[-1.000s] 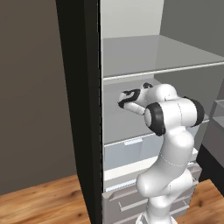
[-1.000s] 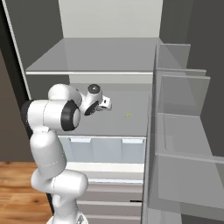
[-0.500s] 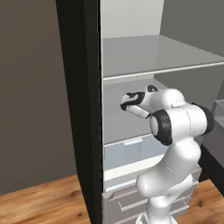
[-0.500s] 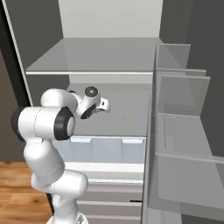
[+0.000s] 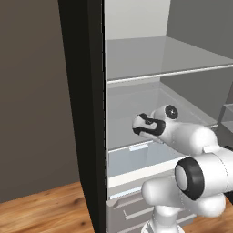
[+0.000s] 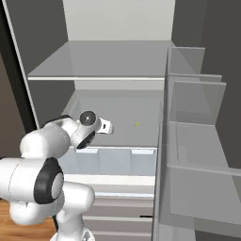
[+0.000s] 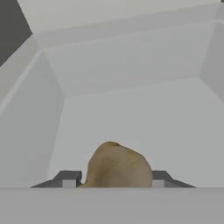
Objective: Retrieve the bottle and the shaker from the cabinet and place them next to the mixing bowl on the counter. Then add garlic from the fridge to the mixing bowl.
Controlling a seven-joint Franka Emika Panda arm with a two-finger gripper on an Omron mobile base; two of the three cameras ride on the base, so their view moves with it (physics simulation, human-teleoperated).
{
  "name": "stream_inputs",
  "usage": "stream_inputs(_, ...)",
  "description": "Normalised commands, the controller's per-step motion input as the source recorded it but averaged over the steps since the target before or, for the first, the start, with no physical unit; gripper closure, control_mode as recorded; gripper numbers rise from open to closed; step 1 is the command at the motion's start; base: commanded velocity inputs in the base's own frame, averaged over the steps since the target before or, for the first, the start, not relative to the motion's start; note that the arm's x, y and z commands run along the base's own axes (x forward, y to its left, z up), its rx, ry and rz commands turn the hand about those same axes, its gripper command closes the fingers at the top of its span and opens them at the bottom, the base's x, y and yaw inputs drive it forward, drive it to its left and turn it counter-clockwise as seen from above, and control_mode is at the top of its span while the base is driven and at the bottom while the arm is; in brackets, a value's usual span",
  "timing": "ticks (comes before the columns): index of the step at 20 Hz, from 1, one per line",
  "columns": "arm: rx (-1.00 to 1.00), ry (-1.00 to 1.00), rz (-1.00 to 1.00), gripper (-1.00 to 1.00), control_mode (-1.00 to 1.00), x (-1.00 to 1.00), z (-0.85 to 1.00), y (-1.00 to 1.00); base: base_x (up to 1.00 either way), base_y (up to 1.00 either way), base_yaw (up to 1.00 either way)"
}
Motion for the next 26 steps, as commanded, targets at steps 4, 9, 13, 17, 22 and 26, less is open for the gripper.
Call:
stream_inputs(4,-0.07,0.01,-0.01,1.00,-1.00,-0.72,0.91,-0.02,0.00,0.00,0.00)
stream_inputs(9,-0.07,0.00,0.00,1.00,-1.00,-0.30,1.00,0.00,0.00,0.00,0.00)
stream_inputs(13,-0.01,0.00,-0.01,1.00,-1.00,-0.35,0.96,-0.04,0.00,0.00,0.00)
stream_inputs(17,0.00,0.00,0.00,1.00,-1.00,-0.93,0.91,-0.03,0.00,0.00,0.00)
stream_inputs(22,0.00,0.00,0.00,1.00,-1.00,-0.98,0.83,-0.01,0.00,0.00,0.00)
stream_inputs(26,0.00,-0.03,0.00,1.00,-1.00,-1.00,0.36,0.00,0.00,0.00,0.00)
